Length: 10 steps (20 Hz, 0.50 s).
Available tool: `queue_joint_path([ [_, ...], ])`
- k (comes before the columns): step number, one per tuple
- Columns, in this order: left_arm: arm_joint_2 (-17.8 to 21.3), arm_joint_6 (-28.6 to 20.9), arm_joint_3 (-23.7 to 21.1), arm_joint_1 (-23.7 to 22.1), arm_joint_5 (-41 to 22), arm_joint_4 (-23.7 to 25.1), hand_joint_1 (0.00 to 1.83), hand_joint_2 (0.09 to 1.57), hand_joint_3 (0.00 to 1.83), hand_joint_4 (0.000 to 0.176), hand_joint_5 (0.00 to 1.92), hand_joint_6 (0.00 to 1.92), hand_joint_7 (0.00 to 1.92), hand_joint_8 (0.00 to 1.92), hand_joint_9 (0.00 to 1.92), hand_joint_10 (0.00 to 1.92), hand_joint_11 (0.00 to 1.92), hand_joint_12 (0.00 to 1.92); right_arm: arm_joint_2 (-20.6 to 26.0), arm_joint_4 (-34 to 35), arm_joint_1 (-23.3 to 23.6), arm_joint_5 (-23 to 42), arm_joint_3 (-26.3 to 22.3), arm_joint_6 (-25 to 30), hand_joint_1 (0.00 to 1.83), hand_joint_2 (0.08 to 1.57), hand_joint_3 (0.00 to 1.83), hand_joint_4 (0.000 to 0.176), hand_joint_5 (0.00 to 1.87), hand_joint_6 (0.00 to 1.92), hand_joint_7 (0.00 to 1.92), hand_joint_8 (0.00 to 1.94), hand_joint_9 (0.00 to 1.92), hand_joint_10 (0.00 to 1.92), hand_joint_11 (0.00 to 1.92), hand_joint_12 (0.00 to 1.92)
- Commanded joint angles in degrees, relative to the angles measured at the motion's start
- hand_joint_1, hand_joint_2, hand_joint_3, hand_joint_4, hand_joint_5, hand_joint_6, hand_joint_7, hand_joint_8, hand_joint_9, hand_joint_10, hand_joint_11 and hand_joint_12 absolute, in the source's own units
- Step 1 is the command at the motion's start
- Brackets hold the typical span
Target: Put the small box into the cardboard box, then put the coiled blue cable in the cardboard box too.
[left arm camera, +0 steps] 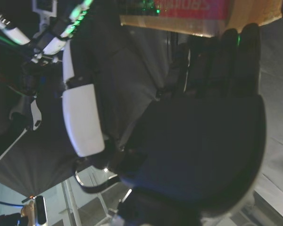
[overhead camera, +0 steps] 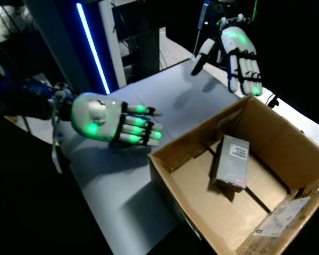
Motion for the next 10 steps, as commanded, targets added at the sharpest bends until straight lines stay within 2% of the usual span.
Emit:
queue_joint_path([
  [1, 0.3, -0.5, -0.1, -0.4, -6.9, -0.2, 0.45, 0.91, 0.0, 0.176, 0.11, 0.0, 0.1, 0.0, 0.08, 0.01, 0.07, 0.09, -0.4, 0.1, 1.0, 3.5, 0.2, 0.1, 0.82, 0.82, 0.01, 0.176, 0.0, 0.0, 0.0, 0.0, 0.0, 0.0, 0.0, 0.0],
  [4, 0.3, -0.5, -0.1, -0.4, -7.1, -0.1, 0.47, 0.93, 0.01, 0.176, 0.11, 0.0, 0.1, 0.0, 0.07, 0.0, 0.04, 0.09, -0.9, -2.3, 1.5, 1.3, 0.5, 0.1, 0.86, 0.79, 0.0, 0.176, 0.0, 0.0, 0.0, 0.0, 0.0, 0.0, 0.0, 0.0],
  [10, 0.3, -1.1, -0.3, -0.1, -7.5, 0.0, 0.44, 0.93, 0.0, 0.176, 0.1, 0.0, 0.09, 0.0, 0.06, 0.0, 0.03, 0.11, -2.8, -6.2, 1.9, -2.2, 1.2, 0.1, 0.91, 0.82, 0.01, 0.176, 0.08, 0.02, 0.0, 0.0, 0.0, 0.0, 0.0, 0.0],
])
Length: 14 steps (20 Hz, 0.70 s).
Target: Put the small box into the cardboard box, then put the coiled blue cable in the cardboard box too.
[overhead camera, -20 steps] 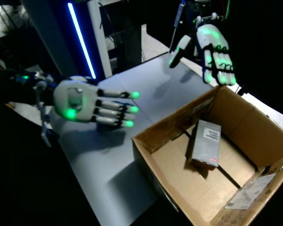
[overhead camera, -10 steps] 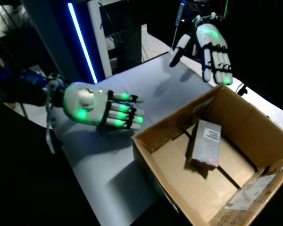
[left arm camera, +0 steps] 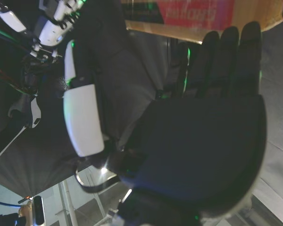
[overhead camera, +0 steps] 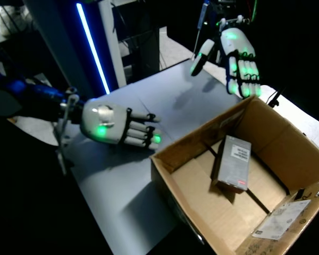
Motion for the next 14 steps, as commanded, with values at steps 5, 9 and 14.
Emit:
queue_joint_path([
  [5, 0.3, -1.0, -0.2, -0.2, -7.5, -0.2, 0.45, 0.92, 0.0, 0.175, 0.12, 0.0, 0.11, 0.0, 0.08, 0.0, 0.0, 0.27, -0.3, -0.5, 0.6, 2.6, 0.2, -0.3, 1.04, 0.84, 0.0, 0.176, 0.53, 0.0, 0.38, 0.01, 0.5, 0.02, 0.14, 0.87],
  [9, 0.3, -1.4, -0.2, 0.2, -7.6, -0.3, 0.46, 0.92, 0.0, 0.157, 0.12, 0.0, 0.11, 0.0, 0.07, 0.0, 0.0, 0.26, -0.3, -1.3, 0.6, 2.3, 0.2, -0.3, 1.25, 1.03, 0.0, 0.086, 0.9, 0.01, 0.32, 1.09, 0.45, 1.51, 0.45, 1.71],
  [14, 0.3, -1.7, -0.1, 0.5, -7.8, -0.3, 0.45, 0.93, 0.0, 0.162, 0.13, 0.0, 0.11, 0.0, 0.07, 0.0, 0.0, 0.31, -0.3, -1.7, 0.6, 2.3, 0.2, -0.3, 1.09, 0.89, 0.0, 0.12, 0.63, 0.0, 0.53, 0.14, 0.59, 0.4, 0.29, 1.3],
])
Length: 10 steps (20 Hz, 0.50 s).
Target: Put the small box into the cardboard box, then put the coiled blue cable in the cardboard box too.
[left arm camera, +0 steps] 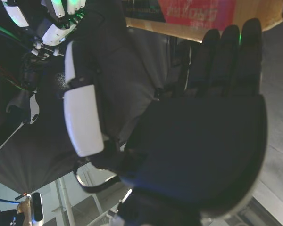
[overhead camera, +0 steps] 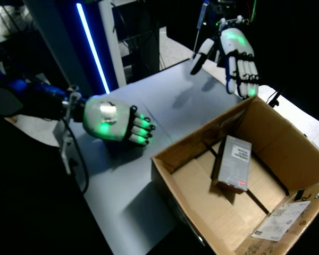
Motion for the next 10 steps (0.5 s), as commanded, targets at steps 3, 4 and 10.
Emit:
queue_joint_path([
  [3, 0.3, -0.3, -0.1, -0.3, -7.0, -0.2, 0.46, 0.93, 0.0, 0.159, 0.13, 0.0, 0.11, 0.0, 0.08, 0.0, 0.0, 0.34, -0.3, -0.9, 0.1, 1.5, 0.1, -1.2, 1.08, 0.87, 0.0, 0.128, 0.61, 0.0, 0.57, 0.05, 0.59, 0.48, 0.31, 1.33],
  [4, 0.2, -0.3, -0.1, -0.2, -7.0, -0.2, 0.46, 0.93, 0.0, 0.162, 0.13, 0.0, 0.11, 0.0, 0.08, 0.0, 0.0, 0.34, -0.4, -0.9, 0.1, 1.5, 0.1, -1.2, 1.01, 0.81, 0.0, 0.169, 0.51, 0.0, 0.48, 0.01, 0.52, 0.27, 0.19, 1.19],
  [10, 0.2, -0.4, -0.1, 0.0, -7.1, -0.2, 0.44, 0.94, 0.0, 0.174, 0.13, 0.0, 0.11, 0.0, 0.08, 0.0, 0.0, 0.37, 0.0, 1.5, 0.2, 3.9, -0.2, -1.2, 0.76, 0.78, 0.0, 0.176, 0.0, 0.0, 0.0, 0.0, 0.0, 0.0, 0.0, 0.0],
])
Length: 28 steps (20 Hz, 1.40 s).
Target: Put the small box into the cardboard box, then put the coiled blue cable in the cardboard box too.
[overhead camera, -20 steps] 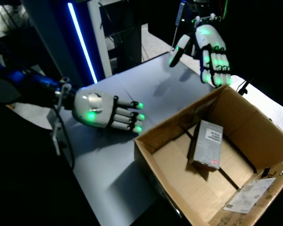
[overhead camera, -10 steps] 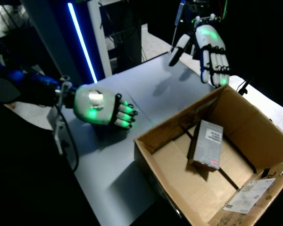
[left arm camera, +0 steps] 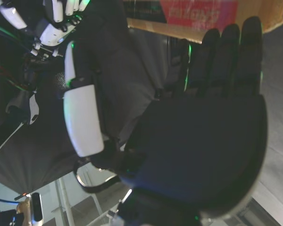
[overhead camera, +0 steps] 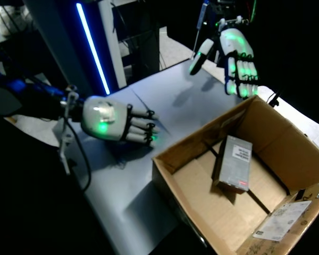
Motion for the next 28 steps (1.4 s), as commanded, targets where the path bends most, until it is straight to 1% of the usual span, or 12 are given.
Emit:
queue_joint_path([
  [1, 0.2, -0.3, -0.1, -0.2, -7.1, -0.4, 0.46, 0.94, 0.0, 0.163, 0.13, 0.0, 0.11, 0.0, 0.08, 0.0, 0.0, 0.34, 0.8, 2.4, 0.4, 6.7, -0.3, 0.0, 0.79, 0.75, 0.0, 0.176, 0.0, 0.0, 0.0, 0.0, 0.0, 0.0, 0.0, 0.0],
  [11, 0.1, -1.2, -0.1, 0.0, -7.6, -0.4, 0.47, 0.94, 0.0, 0.176, 0.16, 0.0, 0.13, 0.0, 0.1, 0.0, 0.0, 0.44, 6.0, 3.9, 0.5, 7.9, -2.5, 0.0, 0.89, 0.78, 0.01, 0.176, 0.0, 0.0, 0.0, 0.0, 0.0, 0.0, 0.0, 0.0],
  [14, 0.0, -1.4, -0.1, 0.0, -7.7, -0.4, 0.48, 0.95, 0.0, 0.147, 0.16, 0.0, 0.13, 0.0, 0.09, 0.0, 0.0, 0.39, 5.2, 2.9, 0.5, 5.4, -1.7, 0.0, 0.88, 0.8, 0.01, 0.176, 0.0, 0.0, 0.0, 0.0, 0.0, 0.0, 0.0, 0.0],
  [16, 0.0, -1.4, -0.1, 0.0, -7.9, -0.4, 0.48, 0.95, 0.0, 0.145, 0.15, 0.0, 0.12, 0.0, 0.08, 0.0, 0.0, 0.35, 4.7, 0.8, 0.5, 2.8, -1.4, 0.0, 0.88, 0.79, 0.01, 0.176, 0.0, 0.0, 0.0, 0.0, 0.0, 0.0, 0.0, 0.0],
  [18, 0.0, -1.5, -0.1, 0.0, -7.9, -0.4, 0.48, 0.95, 0.0, 0.158, 0.15, 0.0, 0.1, 0.0, 0.07, 0.0, 0.0, 0.33, 4.7, 0.1, 0.5, 1.7, -1.3, 0.0, 0.9, 0.8, 0.01, 0.176, 0.0, 0.0, 0.0, 0.0, 0.0, 0.0, 0.0, 0.0],
  [21, 0.0, -1.7, -0.2, 0.2, -7.9, -0.4, 0.48, 0.96, 0.0, 0.15, 0.15, 0.0, 0.11, 0.0, 0.07, 0.0, 0.0, 0.33, 4.8, -0.6, 0.5, 0.4, -1.2, 0.0, 0.99, 0.8, 0.0, 0.176, 0.0, 0.0, 0.0, 0.0, 0.0, 0.0, 0.0, 0.0],
  [22, 0.0, -1.7, -0.2, 0.2, -7.9, -0.4, 0.49, 0.95, 0.0, 0.154, 0.15, 0.0, 0.11, 0.0, 0.07, 0.0, 0.0, 0.32, 4.8, -0.7, 0.5, 0.0, -1.1, 0.0, 1.01, 0.82, 0.01, 0.176, 0.0, 0.0, 0.0, 0.0, 0.0, 0.0, 0.0, 0.0],
  [24, 0.0, -1.7, -0.2, 0.2, -7.9, -0.4, 0.49, 0.95, 0.0, 0.154, 0.15, 0.0, 0.11, 0.0, 0.07, 0.0, 0.0, 0.29, 4.7, -1.2, 0.5, -0.6, -1.1, 0.0, 1.11, 0.87, 0.0, 0.176, 0.05, 0.0, 0.0, 0.0, 0.0, 0.0, 0.15, 0.1],
  [25, 0.0, -1.8, -0.2, 0.2, -7.9, -0.4, 0.49, 0.94, 0.0, 0.148, 0.15, 0.0, 0.11, 0.0, 0.07, 0.0, 0.0, 0.3, 4.6, -1.6, 0.5, -0.8, -1.1, 0.0, 1.15, 0.89, 0.01, 0.176, 0.09, 0.0, 0.0, 0.0, 0.0, 0.0, 0.08, 0.46],
  [26, 0.0, -1.8, -0.2, 0.2, -7.9, -0.4, 0.49, 0.94, 0.0, 0.146, 0.16, 0.0, 0.11, 0.0, 0.07, 0.0, 0.0, 0.3, 4.6, -1.7, 0.5, -0.9, -1.1, 0.0, 1.17, 0.96, 0.01, 0.176, 0.1, 0.0, 0.0, 0.0, 0.03, 0.0, 0.04, 0.66],
  [27, 0.0, -1.8, -0.2, 0.2, -8.0, -0.4, 0.48, 0.94, 0.0, 0.149, 0.16, 0.0, 0.11, 0.0, 0.07, 0.0, 0.0, 0.3, 4.5, -1.8, 0.5, -0.9, -1.1, 0.0, 1.33, 1.1, 0.02, 0.176, 0.1, 0.0, 0.0, 0.0, 0.06, 0.01, 0.07, 0.83],
  [28, 0.0, -1.8, -0.2, 0.2, -8.0, -0.4, 0.46, 0.94, 0.0, 0.151, 0.16, 0.0, 0.11, 0.0, 0.07, 0.0, 0.0, 0.3, 4.5, -1.9, 0.5, -0.9, -1.1, 0.0, 1.43, 1.11, 0.01, 0.176, 0.13, 0.01, 0.0, 0.0, 0.09, 0.01, 0.1, 0.86],
])
